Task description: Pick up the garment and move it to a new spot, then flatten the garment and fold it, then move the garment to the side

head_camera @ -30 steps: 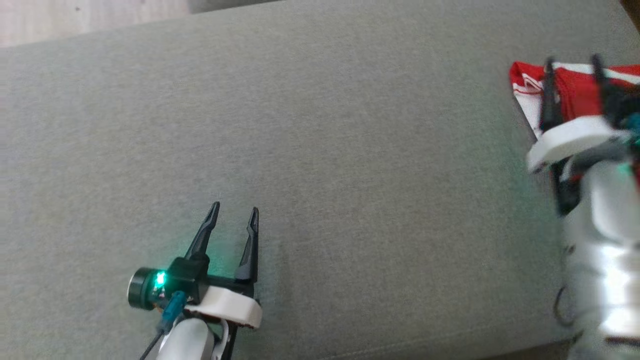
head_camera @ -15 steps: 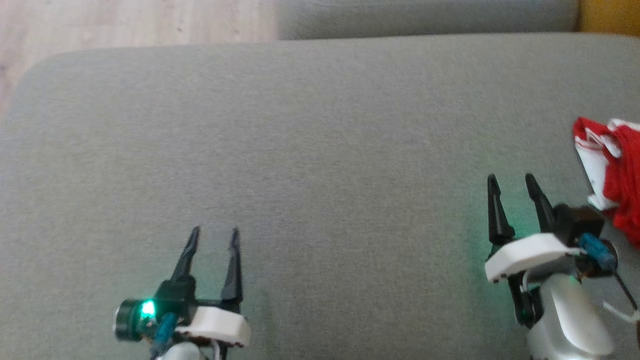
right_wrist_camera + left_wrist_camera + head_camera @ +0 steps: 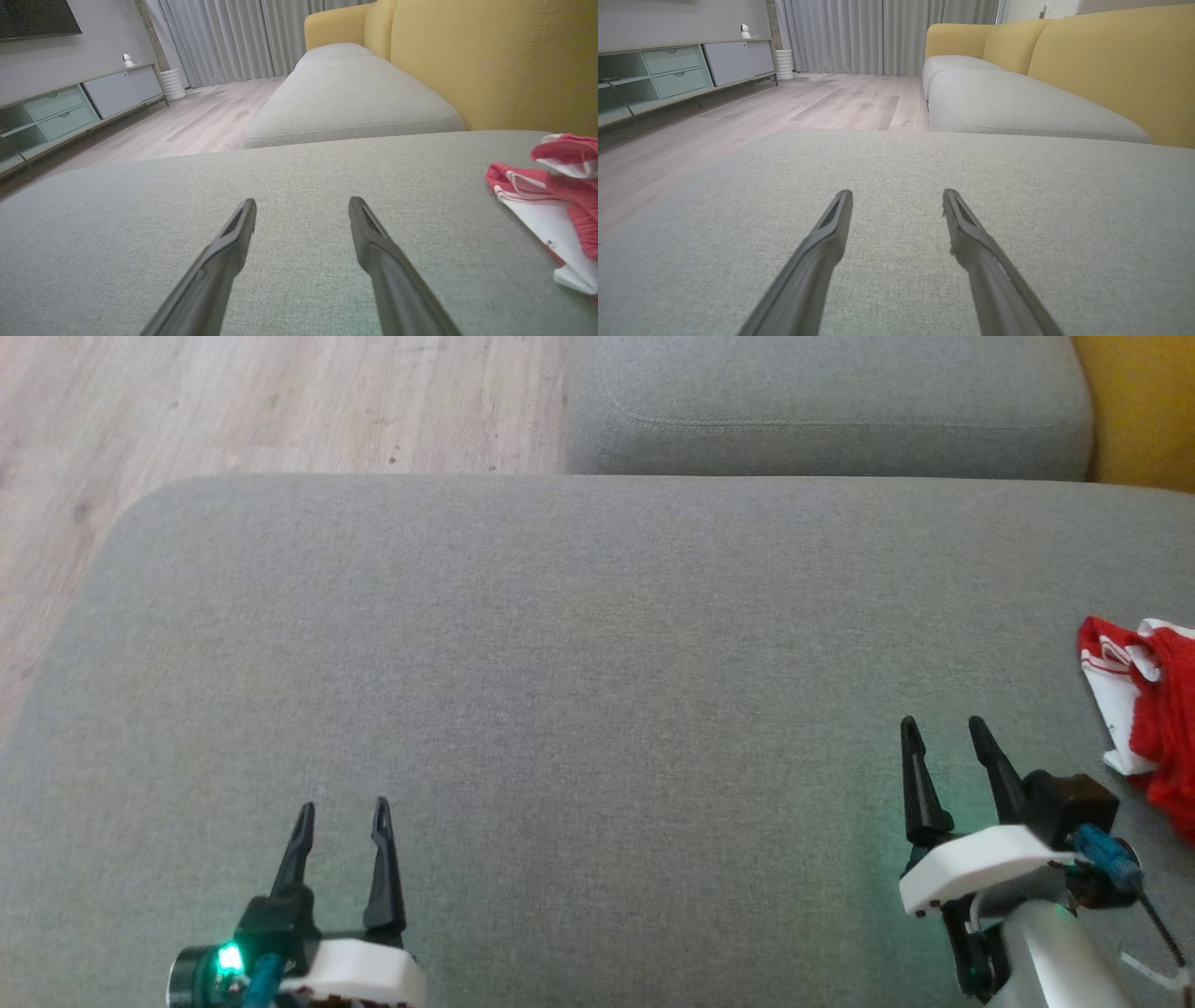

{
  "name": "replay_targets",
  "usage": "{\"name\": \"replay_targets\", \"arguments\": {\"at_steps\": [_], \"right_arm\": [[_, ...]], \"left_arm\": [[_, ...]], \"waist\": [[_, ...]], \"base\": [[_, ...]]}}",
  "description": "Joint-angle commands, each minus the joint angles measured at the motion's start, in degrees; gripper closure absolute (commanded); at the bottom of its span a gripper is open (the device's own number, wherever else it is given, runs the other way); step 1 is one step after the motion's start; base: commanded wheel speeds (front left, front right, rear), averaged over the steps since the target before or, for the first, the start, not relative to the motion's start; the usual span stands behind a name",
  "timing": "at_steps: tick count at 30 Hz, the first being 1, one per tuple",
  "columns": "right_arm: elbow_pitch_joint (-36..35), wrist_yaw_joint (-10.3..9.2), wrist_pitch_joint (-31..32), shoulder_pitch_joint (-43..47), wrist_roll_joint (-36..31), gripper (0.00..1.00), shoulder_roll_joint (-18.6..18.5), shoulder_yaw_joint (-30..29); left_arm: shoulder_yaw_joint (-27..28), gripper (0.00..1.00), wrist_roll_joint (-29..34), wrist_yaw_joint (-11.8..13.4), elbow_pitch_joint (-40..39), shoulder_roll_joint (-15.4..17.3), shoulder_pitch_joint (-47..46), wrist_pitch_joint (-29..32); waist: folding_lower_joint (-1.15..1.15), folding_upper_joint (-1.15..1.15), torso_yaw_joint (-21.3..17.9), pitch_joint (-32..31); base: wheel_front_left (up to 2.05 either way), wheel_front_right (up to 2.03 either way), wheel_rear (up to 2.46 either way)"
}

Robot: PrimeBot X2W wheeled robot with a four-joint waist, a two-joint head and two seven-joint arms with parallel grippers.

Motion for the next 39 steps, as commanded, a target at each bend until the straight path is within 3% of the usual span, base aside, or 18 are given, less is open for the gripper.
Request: {"name": "replay_targets", "arguments": {"at_steps": [1,11,12,18,39], "right_arm": [[-2.2,-0.04,-0.6,-0.8,0.5,0.00,-0.1,1.6],[-3.2,-0.04,-0.6,0.0,2.1,0.00,-0.1,2.2],[-1.2,0.00,0.0,0.8,2.0,1.00,0.0,0.6],[1.6,0.00,0.4,1.9,2.6,1.00,0.2,0.4],[-1.9,-0.01,3.8,2.5,16.4,1.00,0.1,-0.6]], "left_arm": [[2.8,0.00,0.1,-0.4,-1.6,0.2,-1.2,-0.3],[4.1,0.00,-2.9,-3.1,-2.4,0.2,-0.7,-0.3],[2.1,1.00,-3.0,-3.0,-0.5,0.0,1.0,0.0],[2.3,1.00,-3.7,-3.1,2.4,-0.1,1.7,0.4],[4.3,1.00,-17.3,-4.5,0.5,0.0,0.8,3.8]], "waist": [[0.01,0.00,-0.5,-0.4],[0.01,0.00,-1.1,-0.8],[0.01,0.00,-1.1,-0.8],[0.02,0.00,-1.2,-0.8],[0.01,0.00,-2.1,-0.8]], "base": [[0.00,0.00,0.00],[0.00,0.00,0.00],[0.00,0.00,0.00],[0.00,0.00,0.00],[0.00,0.00,0.00]]}}
